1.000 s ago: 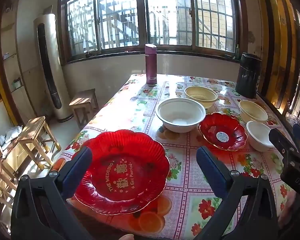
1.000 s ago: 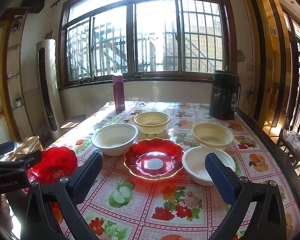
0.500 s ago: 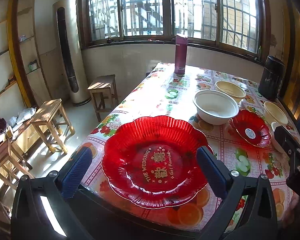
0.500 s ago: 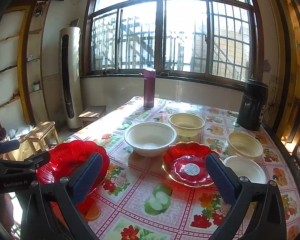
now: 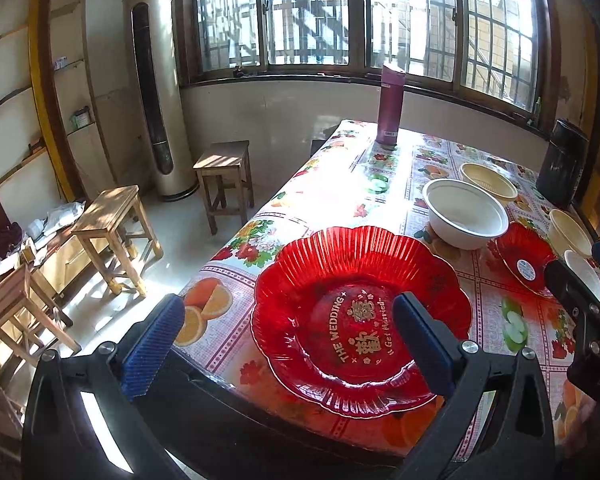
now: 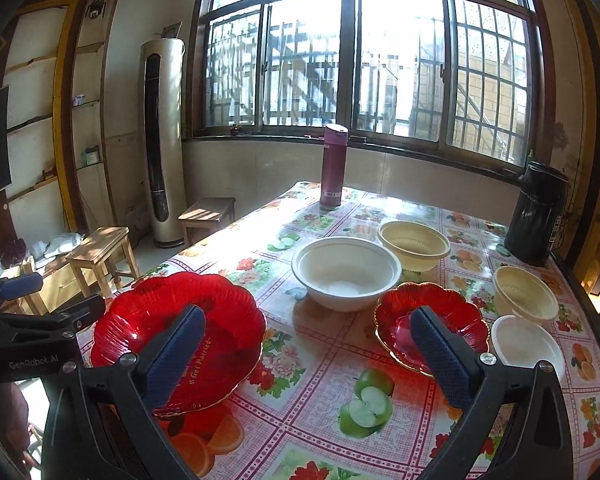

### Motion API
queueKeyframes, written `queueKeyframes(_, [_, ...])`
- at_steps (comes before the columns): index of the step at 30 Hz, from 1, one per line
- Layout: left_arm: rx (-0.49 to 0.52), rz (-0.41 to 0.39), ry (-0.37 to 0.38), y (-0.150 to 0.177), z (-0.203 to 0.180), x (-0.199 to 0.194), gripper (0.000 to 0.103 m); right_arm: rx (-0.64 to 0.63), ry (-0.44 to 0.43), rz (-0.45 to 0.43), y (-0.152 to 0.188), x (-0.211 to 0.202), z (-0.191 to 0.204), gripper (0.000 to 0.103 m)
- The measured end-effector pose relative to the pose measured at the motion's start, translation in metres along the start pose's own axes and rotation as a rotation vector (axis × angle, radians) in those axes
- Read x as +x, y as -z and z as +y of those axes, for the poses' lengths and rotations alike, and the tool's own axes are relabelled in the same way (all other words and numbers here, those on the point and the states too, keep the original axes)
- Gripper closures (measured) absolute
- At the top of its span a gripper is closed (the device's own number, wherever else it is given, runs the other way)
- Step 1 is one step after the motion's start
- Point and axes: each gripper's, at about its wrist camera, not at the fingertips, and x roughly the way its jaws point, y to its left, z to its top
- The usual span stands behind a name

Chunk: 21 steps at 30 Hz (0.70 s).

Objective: Organize plates and bowls
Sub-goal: 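Move the left gripper to the rim of the large red wedding plate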

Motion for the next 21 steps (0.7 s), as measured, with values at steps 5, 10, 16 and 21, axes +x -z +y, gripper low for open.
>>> queueKeyframes(5, [-0.006,0.014,0.002,0.002,0.006,0.005,0.000,-0.007,-0.006,0.017,0.002,0.007,0.007,0.000])
queueKeyframes(10, [0.000,0.026,0.005,0.003,0.008,0.008,0.000,-0.012,-0.010,0.035,0.004,0.011,0.013,0.000])
queueKeyframes(16, [0.000,0.033,0.008,0.004,0.008,0.011,0.000,-0.017,-0.013,0.048,0.005,0.015,0.017,0.000])
queueKeyframes(21, [0.001,0.038,0.010,0.004,0.010,0.013,0.000,-0.019,-0.011,0.052,0.004,0.016,0.019,0.000])
